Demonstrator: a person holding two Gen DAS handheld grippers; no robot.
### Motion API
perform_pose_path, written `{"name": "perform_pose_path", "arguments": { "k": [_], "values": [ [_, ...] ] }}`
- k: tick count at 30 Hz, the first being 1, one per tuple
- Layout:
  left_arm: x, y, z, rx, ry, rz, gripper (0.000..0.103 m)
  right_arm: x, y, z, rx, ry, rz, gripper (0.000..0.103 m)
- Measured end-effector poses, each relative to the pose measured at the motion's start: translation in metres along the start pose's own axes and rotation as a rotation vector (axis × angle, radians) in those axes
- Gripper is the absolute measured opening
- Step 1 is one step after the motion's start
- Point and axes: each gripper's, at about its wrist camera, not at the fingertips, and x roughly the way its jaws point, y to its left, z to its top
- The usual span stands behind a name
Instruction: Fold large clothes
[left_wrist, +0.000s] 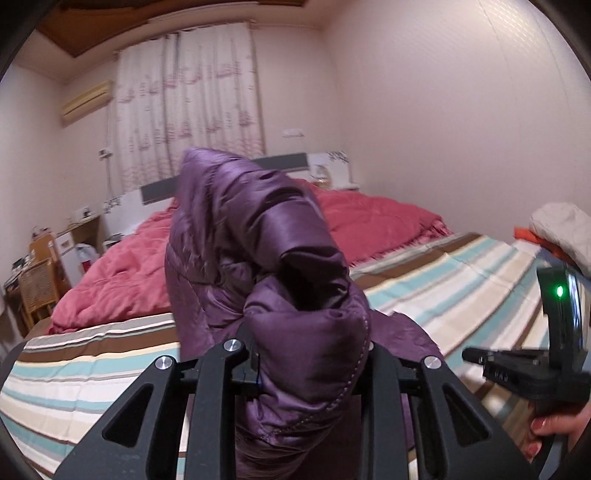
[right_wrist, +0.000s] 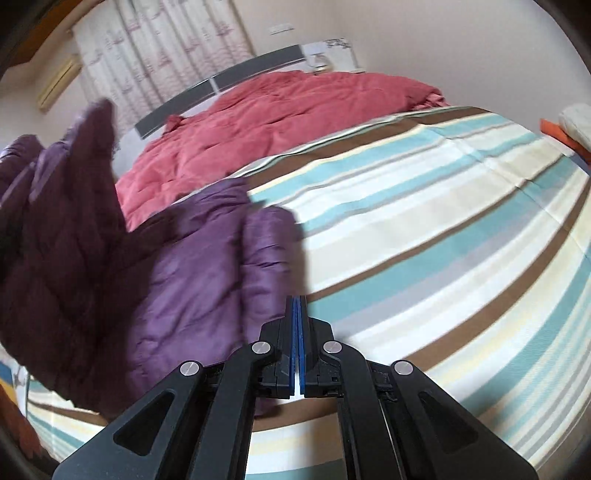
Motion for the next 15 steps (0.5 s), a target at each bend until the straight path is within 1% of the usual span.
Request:
{"name": "perform_pose_path", "arguments": {
  "k": [5,9,11,15],
  "values": [
    [0.013,-0.034,-0.012,0.082,0.071,-0.064,0.023,-0.004,-0.031,0.003,0.049,-0.011,-0.022,0.000],
    [0.017,-0.051,-0.022,0.132,0.112,-0.084,0.023,-0.004,-0.045,0.006,0.059,-0.021,-0.084,0.000],
    [0.017,-0.061,-0.028,0.156,0.130,-0.092,0.024,-0.005,-0.054,0.005,0.077,-0.020,-0.102,0.000],
    [0.021,-0.086,-0.036,0.202,0.175,-0.120,0.025,-0.005,-0.065,0.003,0.097,-0.011,-0.108,0.000]
  ]
}}
